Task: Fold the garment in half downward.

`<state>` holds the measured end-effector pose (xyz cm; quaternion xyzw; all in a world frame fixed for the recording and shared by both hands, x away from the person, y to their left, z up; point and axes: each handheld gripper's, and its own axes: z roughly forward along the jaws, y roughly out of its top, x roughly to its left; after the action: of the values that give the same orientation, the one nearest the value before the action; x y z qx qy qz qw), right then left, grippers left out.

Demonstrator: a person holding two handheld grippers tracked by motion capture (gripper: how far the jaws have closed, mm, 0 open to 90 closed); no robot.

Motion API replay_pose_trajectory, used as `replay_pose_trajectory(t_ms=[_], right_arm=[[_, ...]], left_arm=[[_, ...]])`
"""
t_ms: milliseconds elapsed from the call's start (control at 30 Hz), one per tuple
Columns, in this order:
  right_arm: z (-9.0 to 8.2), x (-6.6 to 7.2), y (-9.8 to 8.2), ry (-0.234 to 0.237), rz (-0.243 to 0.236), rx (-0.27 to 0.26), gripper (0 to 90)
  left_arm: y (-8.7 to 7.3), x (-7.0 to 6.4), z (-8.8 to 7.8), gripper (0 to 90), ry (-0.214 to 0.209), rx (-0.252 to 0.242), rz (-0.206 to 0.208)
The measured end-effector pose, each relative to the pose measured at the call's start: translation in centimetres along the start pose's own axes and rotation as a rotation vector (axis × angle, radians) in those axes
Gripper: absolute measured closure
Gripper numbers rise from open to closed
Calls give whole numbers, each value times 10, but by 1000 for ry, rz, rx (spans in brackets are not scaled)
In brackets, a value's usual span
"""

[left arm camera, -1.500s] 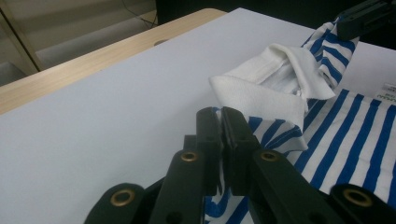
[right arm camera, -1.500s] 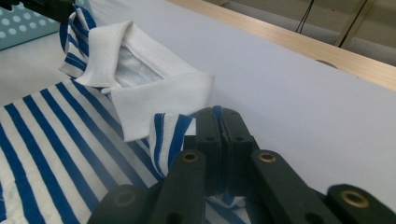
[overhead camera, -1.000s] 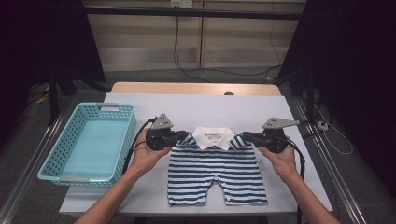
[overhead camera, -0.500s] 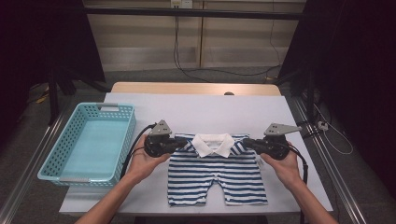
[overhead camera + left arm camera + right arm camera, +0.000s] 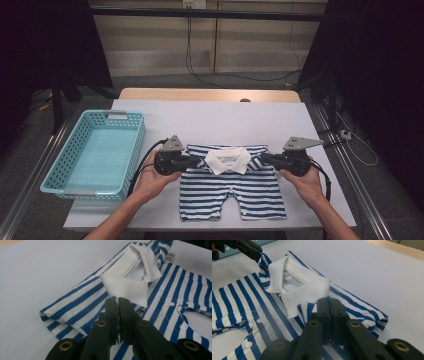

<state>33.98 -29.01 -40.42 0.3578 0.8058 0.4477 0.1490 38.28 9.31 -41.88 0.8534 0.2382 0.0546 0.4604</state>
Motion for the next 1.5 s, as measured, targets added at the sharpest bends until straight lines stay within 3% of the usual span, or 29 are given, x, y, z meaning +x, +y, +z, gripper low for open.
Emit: replay_pose_trajectory(t_ms=[300,500,733,867,933,967,1000,1033,1167,1233,1300,1400,1433,1500], right_arm=[[-3,4,-8,14,-9,19,876],[-8,7,-12,21,-11,16,876],[-7,12,-17,30,-12,37,876],[-11,13,-16,36,-6,22,876],[-14,15,-18,40,-6,21,876],[-16,16,-20,41,-5,26,876],[-17,17,-21,49,-5,23,876],[-18,19,-22,48,-7,25,876],[-22,23,-25,57,-12,29,876],[-23,24,-25,59,-13,30,876],[-23,25,-25,64,-12,29,876],[-23,25,-26,66,-12,35,876],[-23,25,-26,67,-10,36,876],[-24,25,-26,67,-10,34,876]], left_arm=[[-6,-4,-3,868,-15,32,9],[-9,-10,-7,868,-32,20,-24],[-11,-16,-8,868,-41,32,-11],[-12,-22,-11,868,-40,23,-8],[-15,-25,-12,868,-48,19,-32],[-16,-25,-12,868,-44,31,-13],[-17,-27,-13,868,-47,33,-29],[-17,-26,-14,868,-49,37,-14],[-16,-30,-16,868,-47,8,-26],[-16,-33,-18,868,-58,27,-32],[-16,-36,-19,868,-61,37,-12],[-16,-39,-20,868,-68,19,-28],[-17,-39,-20,868,-68,26,-8],[-17,-38,-21,868,-71,33,-8]])
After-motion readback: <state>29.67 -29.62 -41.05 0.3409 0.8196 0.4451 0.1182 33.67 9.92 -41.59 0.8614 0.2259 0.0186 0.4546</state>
